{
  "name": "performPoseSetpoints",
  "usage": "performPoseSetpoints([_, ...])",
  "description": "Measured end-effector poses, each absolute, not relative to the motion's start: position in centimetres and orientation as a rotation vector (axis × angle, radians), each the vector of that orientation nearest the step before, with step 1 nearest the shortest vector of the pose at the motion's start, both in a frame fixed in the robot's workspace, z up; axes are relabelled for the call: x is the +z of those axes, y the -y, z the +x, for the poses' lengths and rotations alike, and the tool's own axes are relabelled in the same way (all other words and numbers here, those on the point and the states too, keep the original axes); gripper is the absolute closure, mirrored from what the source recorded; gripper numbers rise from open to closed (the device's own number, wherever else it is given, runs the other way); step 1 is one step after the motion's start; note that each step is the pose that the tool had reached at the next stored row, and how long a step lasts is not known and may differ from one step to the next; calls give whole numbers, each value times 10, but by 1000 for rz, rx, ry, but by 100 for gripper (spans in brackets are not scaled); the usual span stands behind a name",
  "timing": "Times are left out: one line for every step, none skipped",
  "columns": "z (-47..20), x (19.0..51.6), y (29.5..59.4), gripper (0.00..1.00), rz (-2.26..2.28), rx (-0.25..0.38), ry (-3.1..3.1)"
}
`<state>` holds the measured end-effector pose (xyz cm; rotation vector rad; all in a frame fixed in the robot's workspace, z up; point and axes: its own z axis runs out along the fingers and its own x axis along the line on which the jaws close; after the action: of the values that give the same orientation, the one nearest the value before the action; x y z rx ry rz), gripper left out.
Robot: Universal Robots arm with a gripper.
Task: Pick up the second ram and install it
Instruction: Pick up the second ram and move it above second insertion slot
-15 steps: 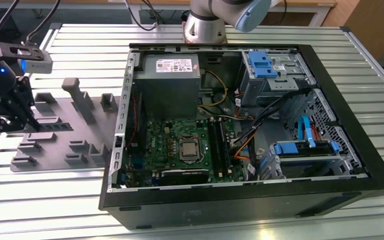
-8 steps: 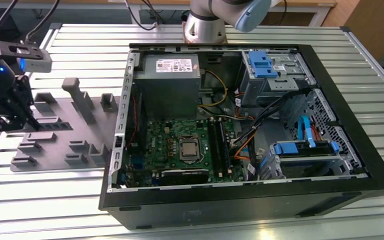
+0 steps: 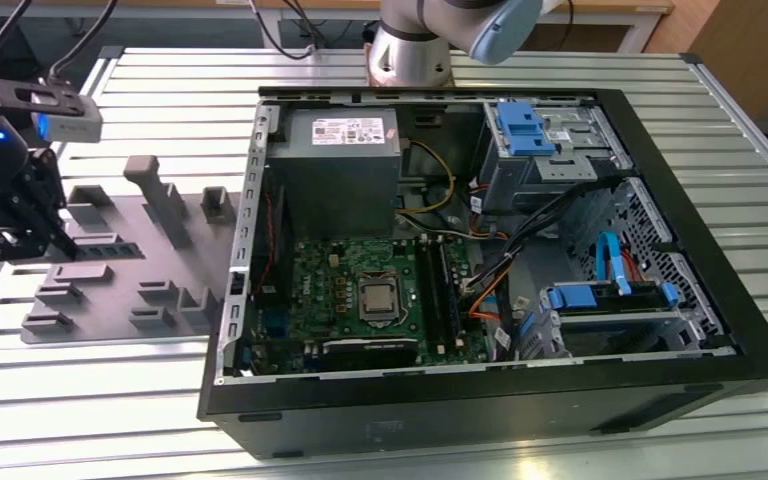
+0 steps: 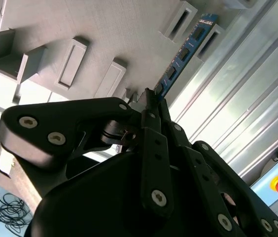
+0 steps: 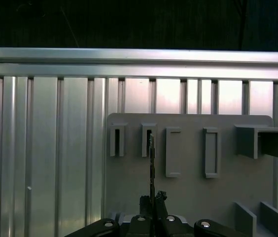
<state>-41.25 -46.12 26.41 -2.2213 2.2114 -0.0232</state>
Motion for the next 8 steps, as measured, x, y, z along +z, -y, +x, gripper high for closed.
performPoseSetpoints([-413, 265, 461, 86, -2221, -23, -2211])
performPoseSetpoints([-413, 265, 461, 86, -2221, -23, -2211])
performPoseSetpoints([-413, 266, 461, 86, -2221, -23, -2211])
performPoseSetpoints([-413, 266, 461, 86, -2221, -23, -2211])
performPoseSetpoints([-413, 267, 461, 86, -2221, -23, -2211])
performPoseSetpoints([-413, 267, 461, 86, -2221, -23, -2211])
performPoseSetpoints([-413, 268, 461, 86, -2221, -23, -2211])
performPoseSetpoints([-413, 268, 461, 86, -2221, -23, -2211])
